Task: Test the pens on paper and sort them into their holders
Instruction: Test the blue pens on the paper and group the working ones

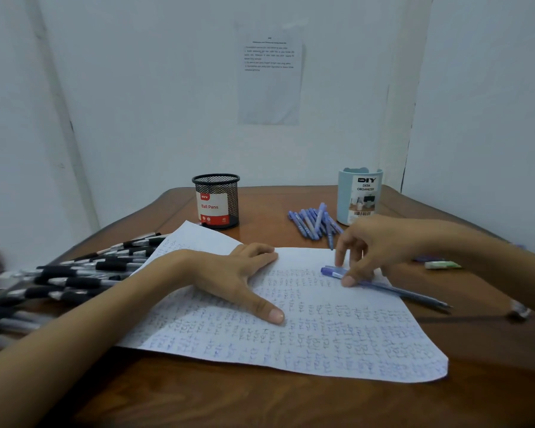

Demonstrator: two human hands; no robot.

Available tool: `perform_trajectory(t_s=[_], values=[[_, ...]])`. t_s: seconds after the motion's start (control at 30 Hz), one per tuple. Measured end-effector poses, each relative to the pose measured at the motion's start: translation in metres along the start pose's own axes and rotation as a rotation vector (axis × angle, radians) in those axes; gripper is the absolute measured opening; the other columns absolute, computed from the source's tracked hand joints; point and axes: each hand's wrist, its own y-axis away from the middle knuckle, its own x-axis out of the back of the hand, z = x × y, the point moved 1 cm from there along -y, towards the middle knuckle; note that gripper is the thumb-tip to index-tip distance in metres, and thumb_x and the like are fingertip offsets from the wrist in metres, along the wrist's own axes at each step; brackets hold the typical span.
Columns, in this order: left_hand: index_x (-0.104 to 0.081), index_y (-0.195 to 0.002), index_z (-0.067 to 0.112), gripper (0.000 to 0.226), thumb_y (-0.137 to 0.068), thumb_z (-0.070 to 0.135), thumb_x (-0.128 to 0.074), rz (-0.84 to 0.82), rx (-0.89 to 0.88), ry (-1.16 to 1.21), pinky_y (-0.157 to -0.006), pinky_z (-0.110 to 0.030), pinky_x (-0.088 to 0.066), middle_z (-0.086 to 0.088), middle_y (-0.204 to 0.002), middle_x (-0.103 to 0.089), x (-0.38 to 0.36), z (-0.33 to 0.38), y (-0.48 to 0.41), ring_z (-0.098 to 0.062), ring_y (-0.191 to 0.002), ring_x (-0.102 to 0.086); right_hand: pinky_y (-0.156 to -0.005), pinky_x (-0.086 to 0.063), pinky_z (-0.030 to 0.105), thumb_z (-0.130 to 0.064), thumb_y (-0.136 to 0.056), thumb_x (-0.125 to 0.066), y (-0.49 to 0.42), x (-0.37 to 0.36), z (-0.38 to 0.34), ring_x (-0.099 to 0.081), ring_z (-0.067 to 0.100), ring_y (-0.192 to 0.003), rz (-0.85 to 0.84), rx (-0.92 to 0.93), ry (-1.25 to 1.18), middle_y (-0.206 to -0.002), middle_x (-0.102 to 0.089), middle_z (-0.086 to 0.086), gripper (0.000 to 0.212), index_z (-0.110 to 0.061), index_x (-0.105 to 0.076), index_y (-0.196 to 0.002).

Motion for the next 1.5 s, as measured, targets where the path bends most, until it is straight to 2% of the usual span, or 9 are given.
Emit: perform_trajectory(t_s=[0.13, 0.27, 0.37, 0.43, 0.57, 0.7, 0.93, 1.17, 1.5], values=[[0.01, -0.146, 0.036, 0.155, -0.014, 0.1, -0.037, 0.001, -0.014, 0.001, -0.114, -0.042, -0.008, 0.03, -0.146, 0.01, 0.0, -0.002, -0.001, -0.009, -0.14, 0.006, -0.047, -0.041, 0.015, -0.02, -0.086, -0.064, 0.005, 0.001, 0.003, -0.051, 0.002, -0.045, 0.061, 0.036, -0.308, -0.053, -0.059, -0.009, 0.015, -0.012, -0.066, -0.073], [0.01, -0.146, 0.036, 0.154, -0.014, 0.101, -0.036, -0.002, -0.024, -0.003, -0.114, -0.042, -0.008, 0.031, -0.145, 0.009, 0.0, -0.003, -0.002, -0.008, -0.14, 0.005, -0.028, -0.015, 0.01, -0.015, -0.092, -0.051, -0.004, 0.001, 0.005, -0.025, 0.001, -0.029, 0.356, 0.03, -1.298, -0.041, -0.03, -0.007, 0.036, -0.014, -0.041, -0.057], [0.01, -0.146, 0.037, 0.154, -0.014, 0.101, -0.036, -0.006, -0.025, -0.001, -0.114, -0.041, -0.009, 0.032, -0.144, 0.009, 0.0, -0.003, -0.002, -0.008, -0.14, 0.005, -0.025, -0.019, 0.011, -0.024, -0.094, -0.039, -0.008, -0.002, 0.007, -0.026, 0.002, -0.028, 0.373, 0.049, -1.619, -0.041, -0.027, -0.006, 0.036, -0.017, -0.03, -0.06], [0.01, -0.146, 0.037, 0.154, -0.013, 0.101, -0.036, -0.006, -0.022, 0.002, -0.114, -0.041, -0.009, 0.033, -0.144, 0.008, 0.0, -0.003, -0.002, -0.008, -0.14, 0.005, -0.027, -0.029, 0.012, -0.032, -0.096, -0.032, -0.01, -0.009, 0.01, -0.036, 0.003, -0.03, 0.346, 0.045, -1.665, -0.043, -0.037, -0.004, 0.038, -0.012, -0.043, -0.065], [0.011, -0.146, 0.037, 0.153, -0.015, 0.101, -0.036, -0.005, -0.02, 0.001, -0.114, -0.04, -0.009, 0.034, -0.143, 0.008, 0.0, -0.003, -0.002, -0.007, -0.14, 0.005, -0.037, -0.047, 0.013, -0.038, -0.092, -0.049, -0.01, -0.019, 0.006, -0.059, 0.008, -0.042, 0.368, 0.057, -1.677, -0.06, -0.066, 0.005, 0.04, -0.007, -0.071, -0.079], [0.012, -0.146, 0.036, 0.146, -0.026, 0.096, -0.046, 0.0, -0.003, -0.004, -0.114, -0.041, -0.009, 0.031, -0.145, 0.01, -0.001, -0.002, -0.002, -0.008, -0.14, 0.006, -0.034, -0.042, 0.012, -0.019, -0.066, -0.07, -0.008, -0.029, -0.007, -0.051, 0.004, -0.041, 0.403, 0.108, -1.499, -0.052, -0.057, -0.002, 0.02, -0.007, -0.061, -0.08], [0.016, -0.145, 0.037, 0.154, -0.013, 0.101, -0.035, -0.035, -0.013, 0.002, -0.114, -0.039, -0.006, 0.027, -0.149, 0.018, 0.0, -0.002, 0.0, -0.009, -0.142, 0.008, -0.043, -0.048, 0.019, -0.032, -0.081, -0.061, -0.005, -0.047, -0.025, -0.063, 0.015, -0.057, 0.261, 0.262, -1.124, -0.071, -0.068, 0.005, 0.023, -0.01, -0.065, -0.082], [0.014, -0.145, 0.037, 0.154, -0.015, 0.1, -0.037, -0.039, -0.01, 0.003, -0.114, -0.038, -0.008, 0.028, -0.149, 0.017, 0.001, 0.001, 0.002, -0.008, -0.142, 0.006, -0.036, -0.03, 0.014, -0.031, -0.081, -0.067, -0.008, -0.055, -0.034, -0.035, 0.005, -0.03, 0.398, 0.23, -0.749, -0.033, -0.045, -0.006, 0.043, -0.006, -0.048, -0.052], [0.015, -0.146, 0.037, 0.132, -0.044, 0.086, -0.054, -0.021, 0.033, 0.01, -0.114, -0.038, -0.007, 0.027, -0.149, 0.019, 0.0, 0.002, 0.0, -0.008, -0.142, 0.007, -0.04, -0.036, 0.018, -0.026, -0.078, -0.073, -0.022, -0.059, -0.025, -0.04, 0.01, -0.035, 0.484, 0.324, -0.766, -0.037, -0.045, -0.002, 0.043, -0.015, -0.041, -0.051]])
